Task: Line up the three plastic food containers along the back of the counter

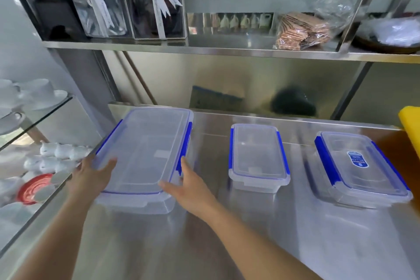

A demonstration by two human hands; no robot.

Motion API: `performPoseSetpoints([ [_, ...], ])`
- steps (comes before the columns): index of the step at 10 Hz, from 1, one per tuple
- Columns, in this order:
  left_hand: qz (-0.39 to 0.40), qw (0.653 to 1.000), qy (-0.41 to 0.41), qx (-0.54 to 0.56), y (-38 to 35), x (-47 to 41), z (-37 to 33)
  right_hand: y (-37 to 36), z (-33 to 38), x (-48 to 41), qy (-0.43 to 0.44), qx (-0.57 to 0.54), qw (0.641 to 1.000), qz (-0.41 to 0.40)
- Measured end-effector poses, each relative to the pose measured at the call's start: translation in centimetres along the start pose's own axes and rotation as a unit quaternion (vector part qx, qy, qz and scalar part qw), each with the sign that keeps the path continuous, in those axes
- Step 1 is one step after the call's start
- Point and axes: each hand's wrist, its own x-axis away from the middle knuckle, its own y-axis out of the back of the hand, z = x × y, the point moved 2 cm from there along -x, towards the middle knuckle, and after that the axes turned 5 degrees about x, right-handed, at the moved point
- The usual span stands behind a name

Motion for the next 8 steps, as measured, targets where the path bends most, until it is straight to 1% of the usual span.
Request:
performPoseSetpoints([
  [1, 0.000, 1.000, -0.025, -0.002, 0.2, -0.2, 0.3, -2.1, -0.1, -0.3, 0.007, 0.019, 1.000, 0.000],
  [2, 0.009, 0.999, -0.042, 0.011, 0.3, -0.4, 0.4, -2.7, -0.1, -0.1, 0.007, 0.029, 0.999, -0.023],
  [3, 0.017, 0.999, -0.045, 0.026, 0.2, -0.7, 0.6, -2.6, -0.1, -0.2, 0.005, 0.045, 0.999, -0.018],
  [4, 0.027, 0.999, -0.034, 0.026, 0.2, -0.9, 0.8, -2.5, 0.0, -0.2, -0.007, 0.050, 0.999, 0.001],
  [6, 0.027, 0.999, -0.044, 0.012, 0.0, -1.5, 0.9, -2.2, 0.2, 0.3, -0.019, 0.089, 0.996, 0.015],
  [7, 0.020, 0.999, -0.043, -0.009, 0.0, -1.1, 0.6, -0.7, 0.9, 1.1, -0.016, 0.095, 0.995, 0.018],
  [8, -0.025, 0.996, -0.069, -0.043, 1.0, 0.4, -1.4, 2.5, 1.8, 2.5, -0.012, 0.083, 0.996, -0.020],
])
